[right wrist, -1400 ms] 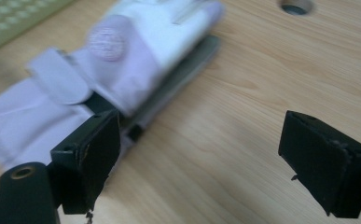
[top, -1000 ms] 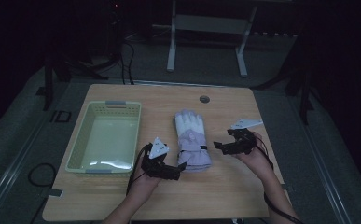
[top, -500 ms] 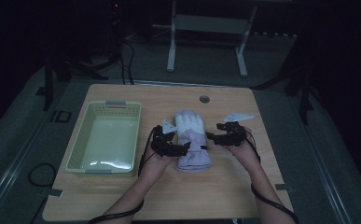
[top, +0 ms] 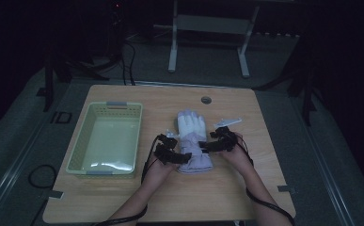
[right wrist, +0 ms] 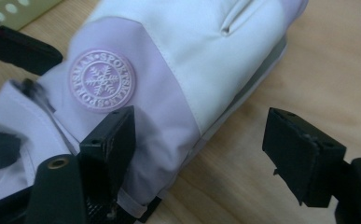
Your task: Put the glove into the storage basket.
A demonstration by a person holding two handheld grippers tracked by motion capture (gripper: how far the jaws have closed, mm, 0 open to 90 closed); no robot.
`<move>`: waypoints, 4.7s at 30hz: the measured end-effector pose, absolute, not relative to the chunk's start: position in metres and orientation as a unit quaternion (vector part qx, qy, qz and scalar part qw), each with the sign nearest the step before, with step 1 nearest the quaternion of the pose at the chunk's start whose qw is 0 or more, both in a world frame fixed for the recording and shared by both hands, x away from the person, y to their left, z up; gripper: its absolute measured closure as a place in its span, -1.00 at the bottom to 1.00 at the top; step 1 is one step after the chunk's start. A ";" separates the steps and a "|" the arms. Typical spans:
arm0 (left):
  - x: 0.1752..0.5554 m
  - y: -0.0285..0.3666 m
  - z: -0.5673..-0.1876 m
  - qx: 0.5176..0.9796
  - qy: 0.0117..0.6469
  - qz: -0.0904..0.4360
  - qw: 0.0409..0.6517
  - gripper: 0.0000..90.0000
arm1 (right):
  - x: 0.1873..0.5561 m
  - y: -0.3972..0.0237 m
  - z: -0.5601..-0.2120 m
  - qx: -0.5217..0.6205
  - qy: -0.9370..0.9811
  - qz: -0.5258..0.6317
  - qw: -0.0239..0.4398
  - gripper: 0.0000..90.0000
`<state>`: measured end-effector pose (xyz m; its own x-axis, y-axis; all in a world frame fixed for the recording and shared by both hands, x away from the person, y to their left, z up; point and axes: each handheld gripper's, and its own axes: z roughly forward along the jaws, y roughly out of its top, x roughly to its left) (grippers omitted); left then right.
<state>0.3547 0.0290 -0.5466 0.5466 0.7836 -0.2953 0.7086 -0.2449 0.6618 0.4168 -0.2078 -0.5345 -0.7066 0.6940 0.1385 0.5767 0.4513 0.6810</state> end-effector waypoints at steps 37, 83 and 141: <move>0.362 0.038 -0.523 0.804 0.435 -0.016 0.405 0.63 | 0.399 -0.189 -0.509 0.398 0.837 0.368 0.075 0.82; 0.353 0.124 -0.420 0.820 0.414 0.027 0.394 0.65 | 0.388 -0.108 -0.419 0.364 0.824 0.421 0.104 0.83; 0.338 0.310 -0.496 0.834 0.446 -0.002 0.323 0.63 | 0.380 0.099 -0.493 0.313 0.883 0.342 0.067 0.83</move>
